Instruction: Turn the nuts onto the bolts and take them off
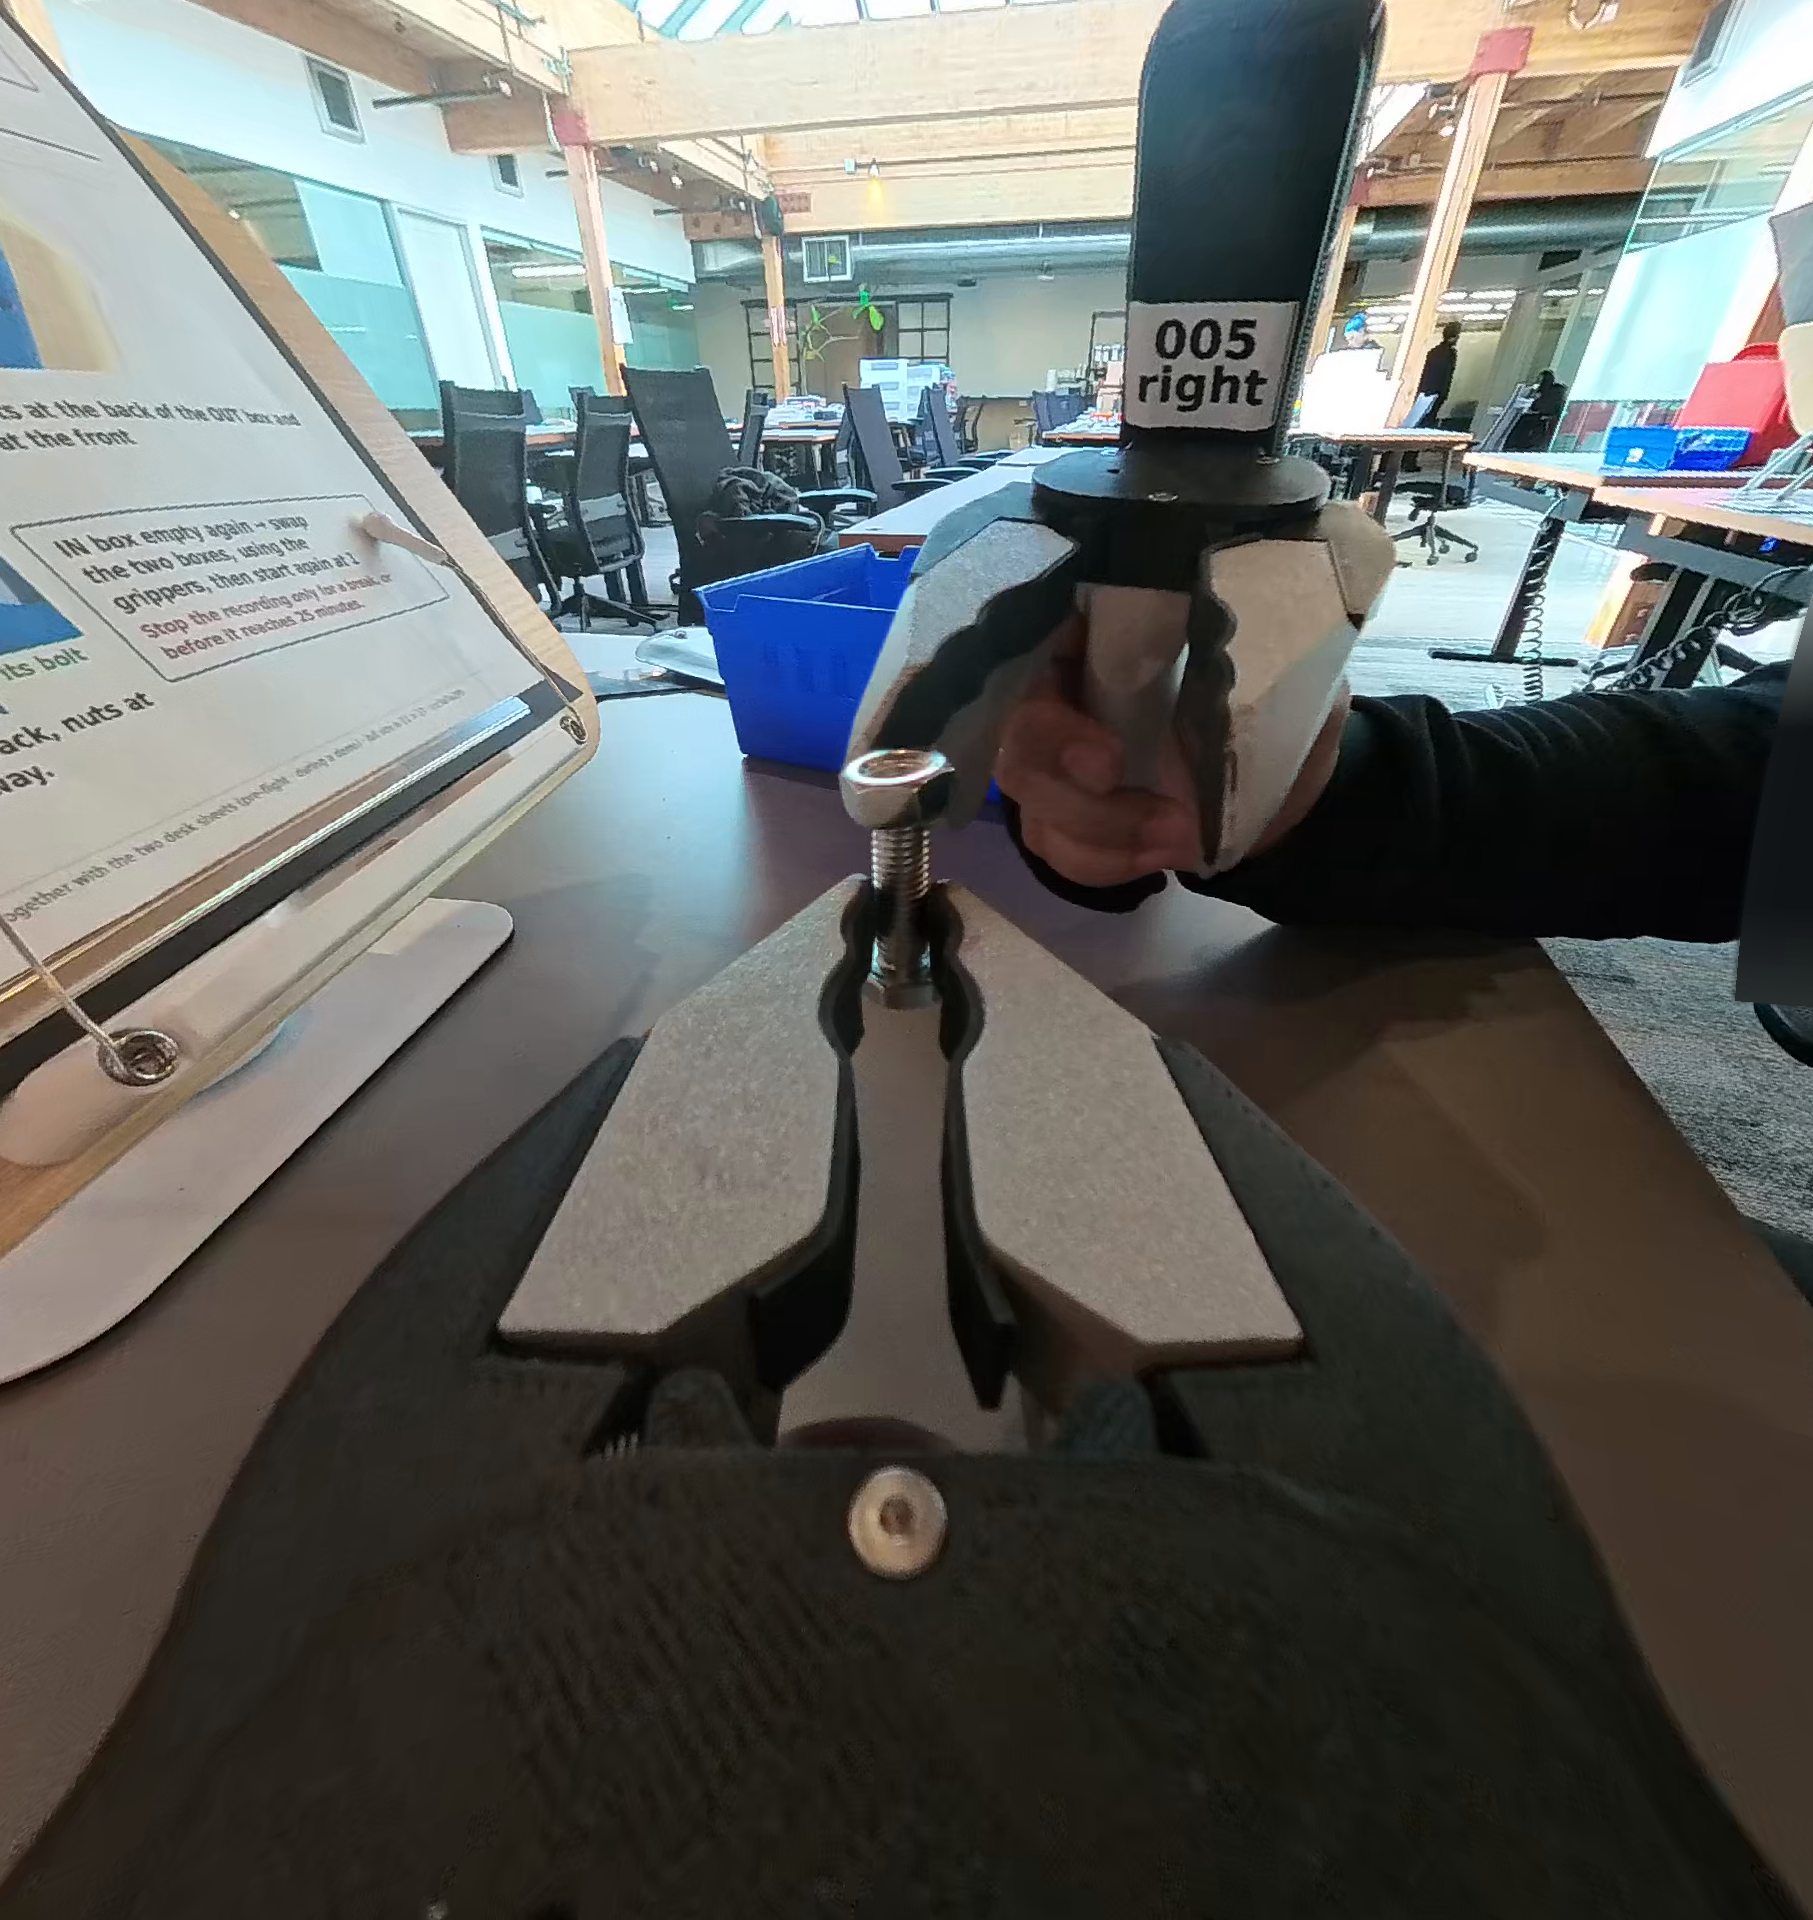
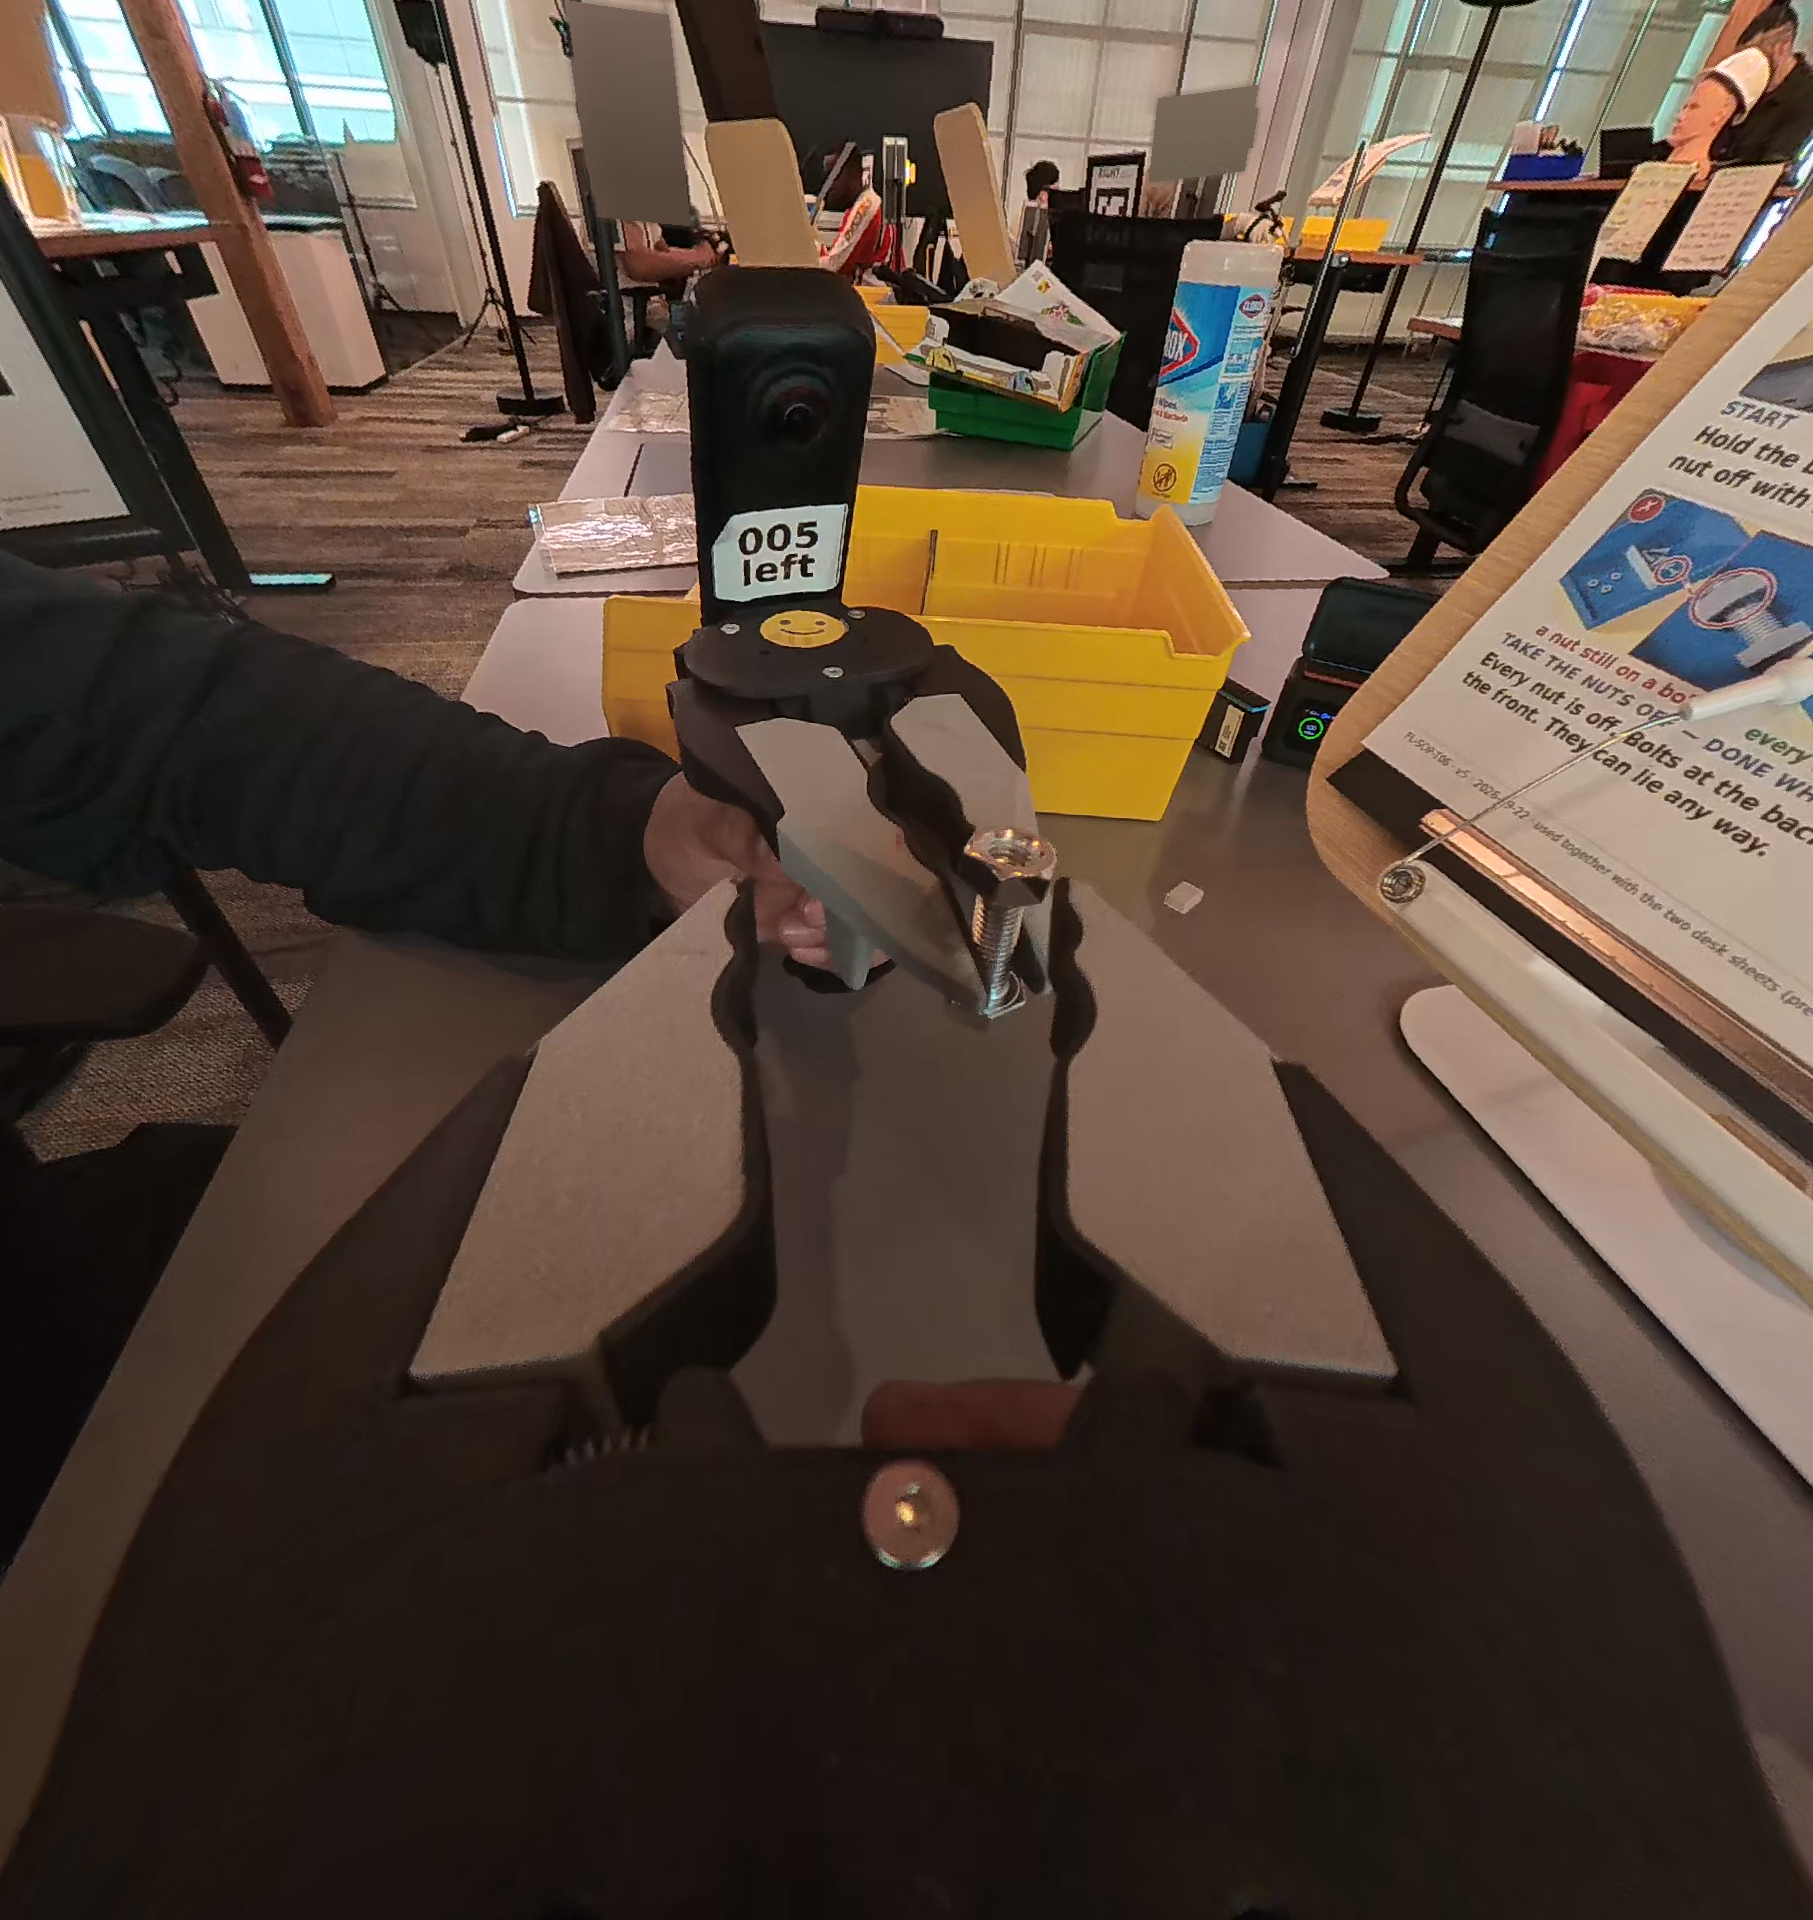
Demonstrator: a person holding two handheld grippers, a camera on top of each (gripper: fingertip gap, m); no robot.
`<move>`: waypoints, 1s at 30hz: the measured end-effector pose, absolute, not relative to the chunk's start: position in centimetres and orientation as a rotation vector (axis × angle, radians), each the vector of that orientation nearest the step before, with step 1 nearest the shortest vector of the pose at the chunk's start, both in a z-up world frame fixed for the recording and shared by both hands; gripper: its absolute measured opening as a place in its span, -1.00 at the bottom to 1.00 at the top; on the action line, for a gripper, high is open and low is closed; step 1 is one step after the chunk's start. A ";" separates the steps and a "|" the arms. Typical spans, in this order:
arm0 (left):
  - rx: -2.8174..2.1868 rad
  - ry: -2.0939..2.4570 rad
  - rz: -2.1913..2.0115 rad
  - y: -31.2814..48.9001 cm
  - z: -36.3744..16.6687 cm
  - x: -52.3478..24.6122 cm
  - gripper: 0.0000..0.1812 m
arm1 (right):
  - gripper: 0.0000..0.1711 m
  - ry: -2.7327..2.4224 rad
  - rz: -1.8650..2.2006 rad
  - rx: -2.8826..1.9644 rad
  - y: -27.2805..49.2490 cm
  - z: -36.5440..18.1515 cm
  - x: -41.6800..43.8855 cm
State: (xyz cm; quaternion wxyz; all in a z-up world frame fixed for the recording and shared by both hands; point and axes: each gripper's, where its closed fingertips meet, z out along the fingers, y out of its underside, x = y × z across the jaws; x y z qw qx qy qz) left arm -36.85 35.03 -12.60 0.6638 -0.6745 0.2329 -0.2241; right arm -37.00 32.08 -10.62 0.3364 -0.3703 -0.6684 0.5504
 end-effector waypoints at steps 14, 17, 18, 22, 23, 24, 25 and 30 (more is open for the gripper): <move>-1.548 0.491 -0.492 35.5 -12.9 -37.6 -0.92 | -0.45 -1.741 1.427 -0.967 32.4 -10.5 -36.8; -1.550 0.500 -0.490 35.5 -13.0 -37.4 -0.92 | -0.43 -1.730 1.430 -0.982 32.6 -10.5 -37.0; -1.551 0.503 -0.488 35.5 -13.0 -37.3 -0.92 | -0.42 -1.729 1.427 -0.986 32.6 -10.6 -37.1; -1.551 0.501 -0.483 35.5 -13.0 -37.4 -0.92 | -0.39 -1.733 1.426 -0.987 32.4 -10.7 -37.2; -1.551 0.499 -0.481 35.5 -13.0 -37.4 -0.92 | -0.39 -1.735 1.425 -0.984 32.4 -10.7 -37.2; -1.551 0.495 -0.479 35.5 -13.0 -37.5 -0.92 | -0.40 -1.737 1.424 -0.980 32.3 -10.7 -37.1; -1.552 0.490 -0.475 35.6 -13.0 -37.6 -0.92 | -0.43 -1.741 1.426 -0.976 32.3 -10.7 -37.0; -1.558 0.479 -0.473 35.7 -13.1 -37.9 -0.92 | -0.48 -1.755 1.406 -0.964 32.3 -10.7 -36.9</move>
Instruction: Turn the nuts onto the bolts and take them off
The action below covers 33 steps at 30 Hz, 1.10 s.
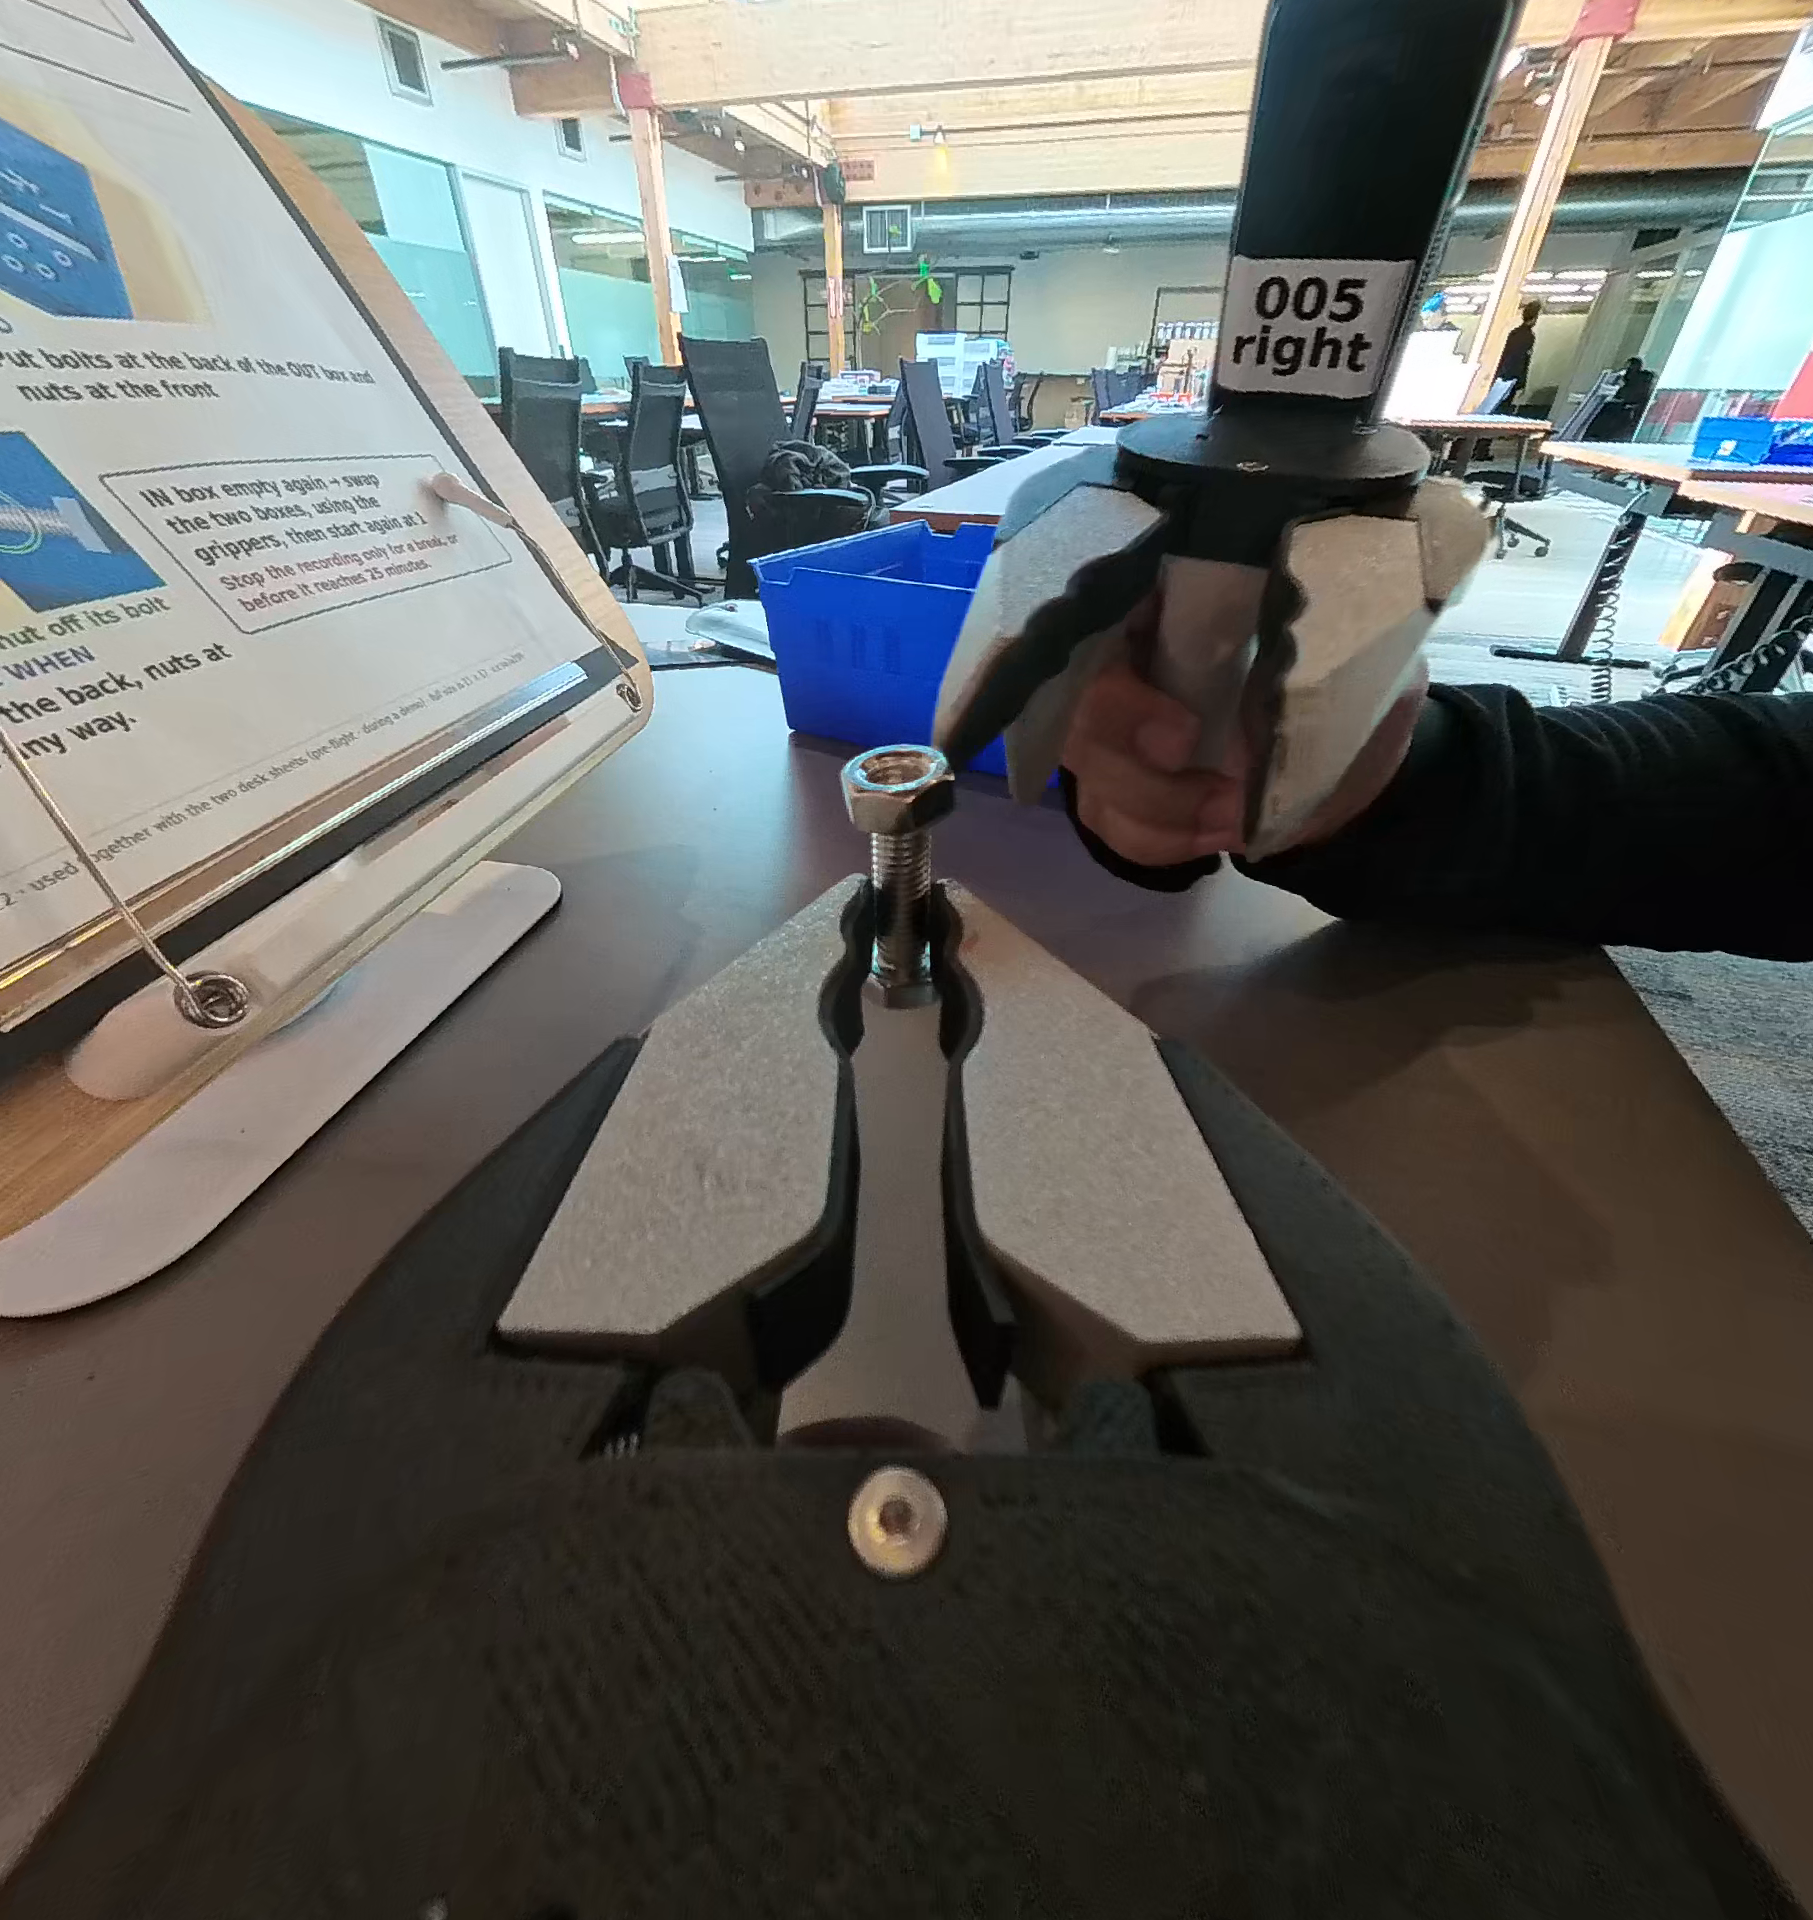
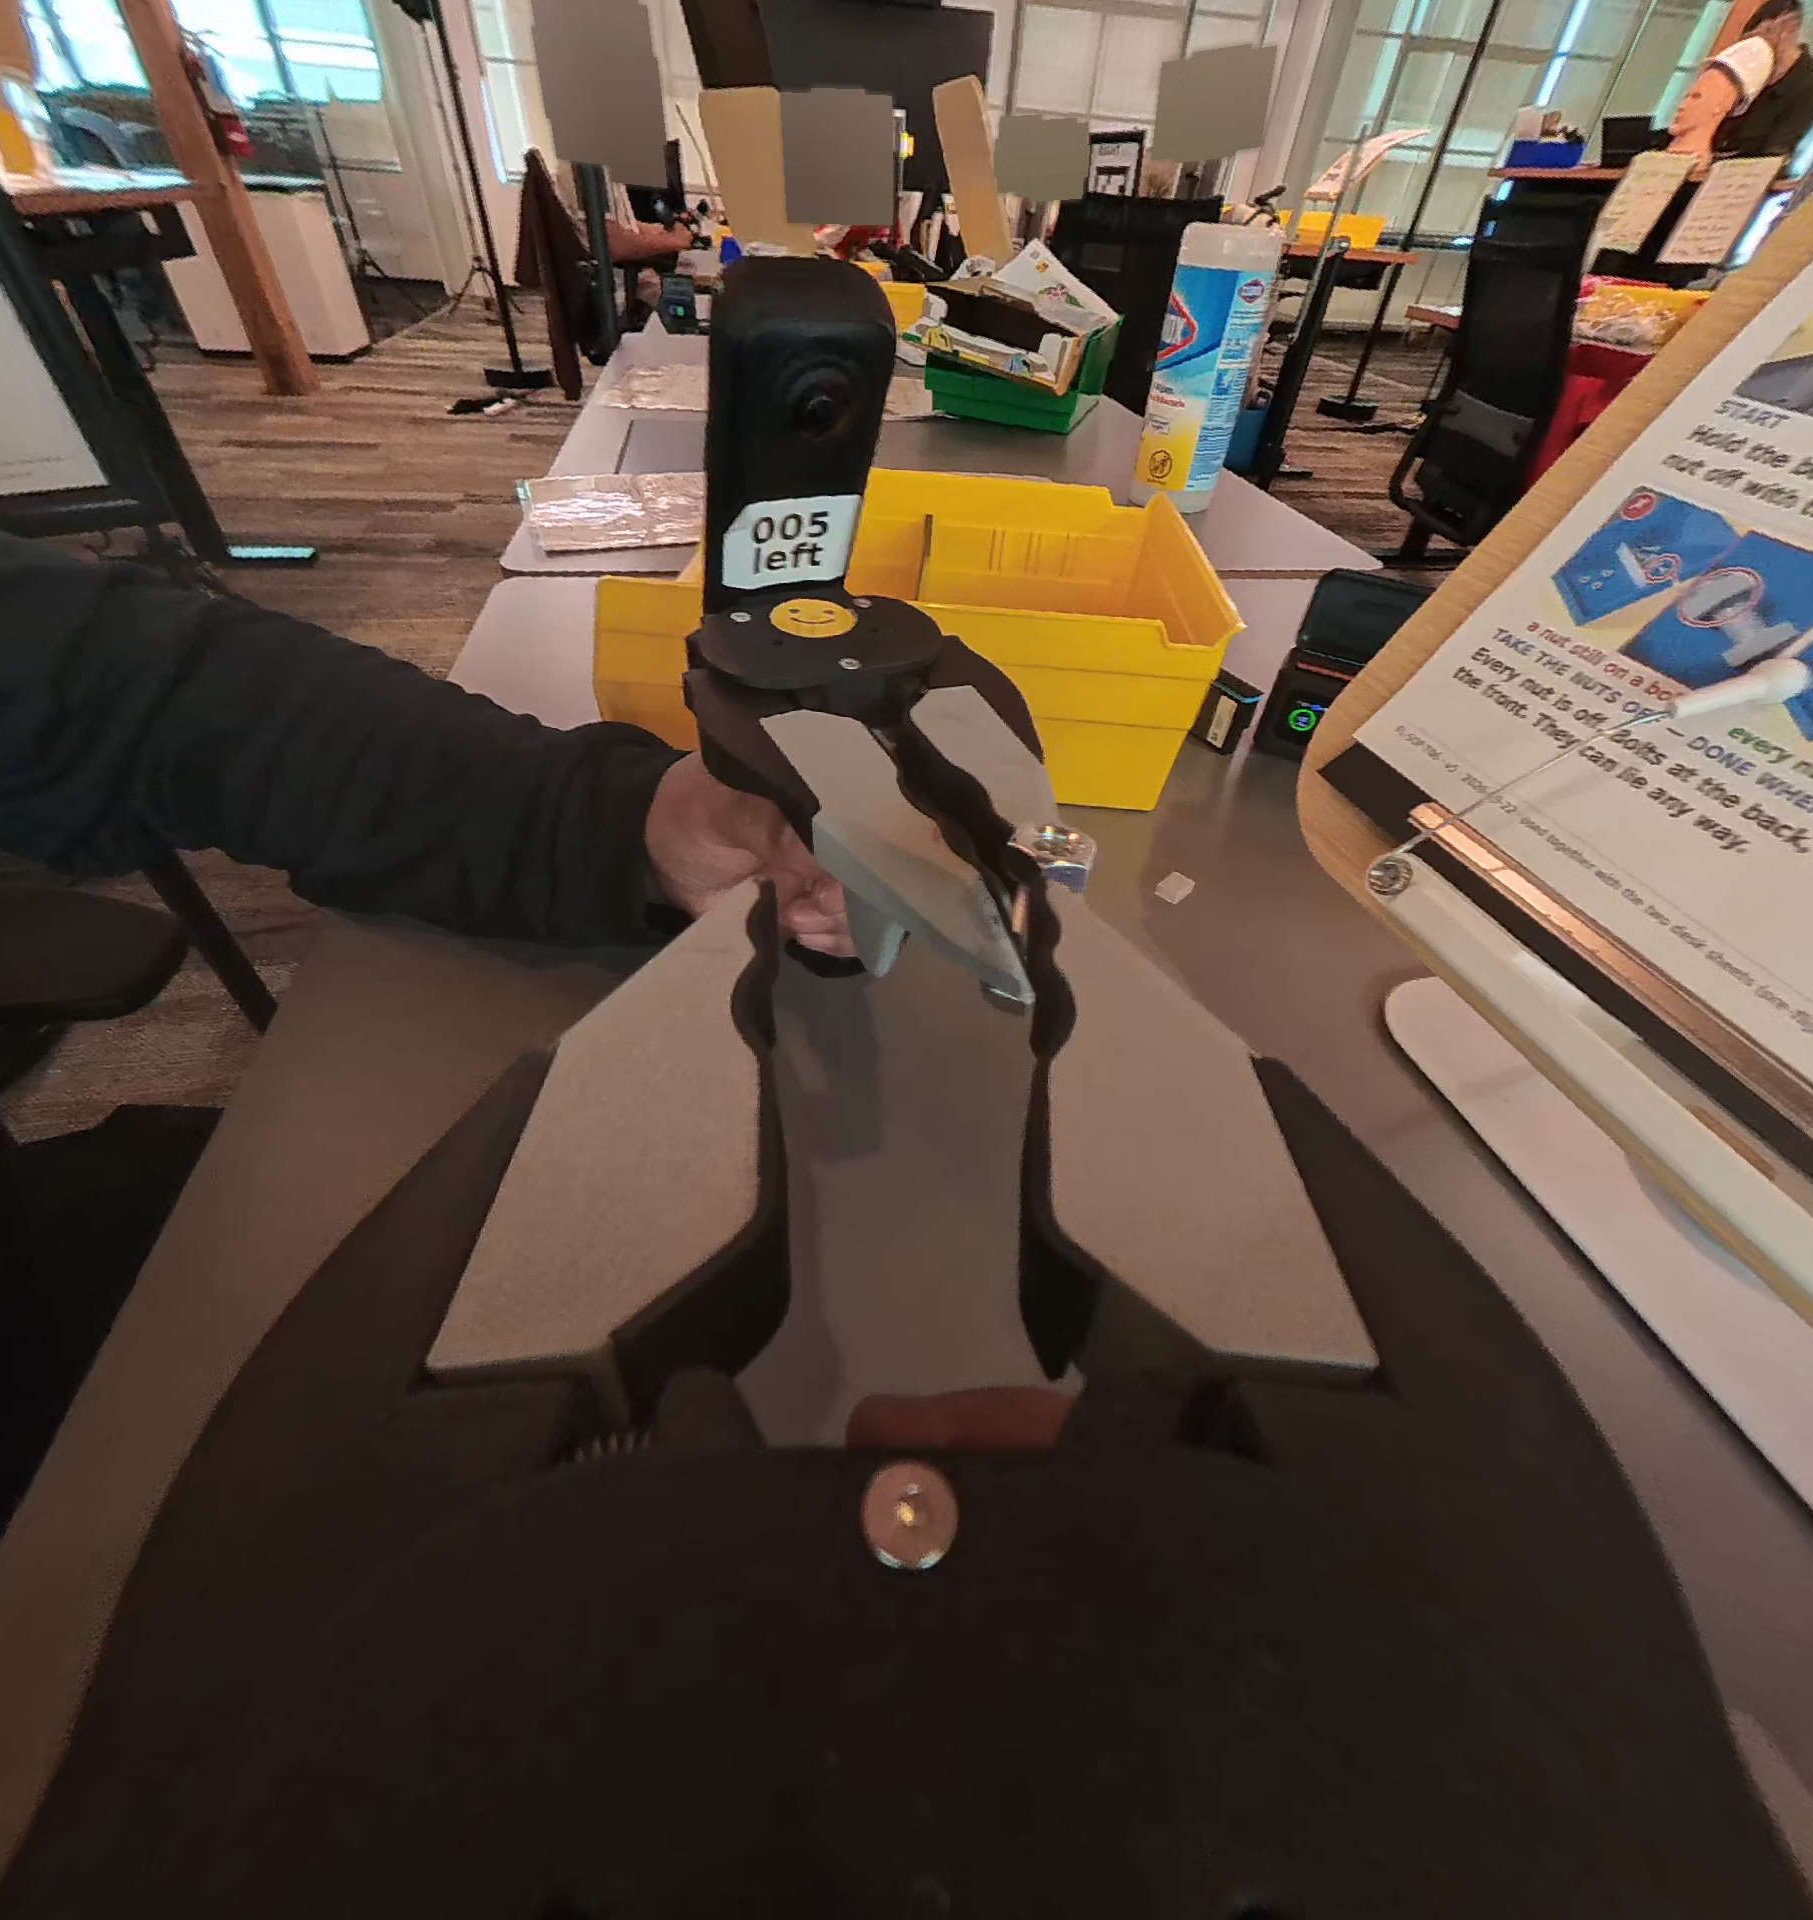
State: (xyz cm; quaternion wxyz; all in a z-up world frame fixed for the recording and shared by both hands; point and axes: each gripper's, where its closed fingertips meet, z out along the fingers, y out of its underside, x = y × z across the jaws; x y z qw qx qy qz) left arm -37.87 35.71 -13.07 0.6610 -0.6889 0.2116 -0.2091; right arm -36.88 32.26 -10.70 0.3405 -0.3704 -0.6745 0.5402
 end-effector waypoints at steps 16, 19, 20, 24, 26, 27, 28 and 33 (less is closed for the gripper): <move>-1.591 0.438 -0.459 36.3 -13.6 -38.5 -0.92 | -0.48 -1.765 1.393 -1.033 32.7 -11.7 -37.5; -1.590 0.444 -0.456 36.3 -13.6 -38.4 -0.92 | -0.47 -1.722 1.398 -1.056 33.5 -11.5 -37.7; -1.591 0.444 -0.455 36.3 -13.7 -38.3 -0.92 | -0.46 -1.703 1.403 -1.060 33.7 -11.3 -37.8; -1.592 0.449 -0.463 36.3 -13.7 -38.1 -0.92 | -0.39 -1.673 1.427 -1.092 34.1 -11.1 -38.1; -1.593 0.453 -0.455 36.4 -13.8 -38.0 -0.92 | -0.38 -1.688 1.451 -1.093 33.7 -11.2 -38.2; -1.594 0.454 -0.455 36.4 -13.8 -38.0 -0.92 | -0.37 -1.702 1.454 -1.090 33.4 -11.4 -38.2; -1.595 0.456 -0.455 36.4 -13.9 -37.9 -0.92 | -0.37 -1.718 1.448 -1.086 33.2 -11.6 -38.1; -1.604 0.433 -0.446 36.6 -14.0 -38.5 -0.92 | -0.42 -1.723 1.417 -1.056 33.2 -11.2 -37.7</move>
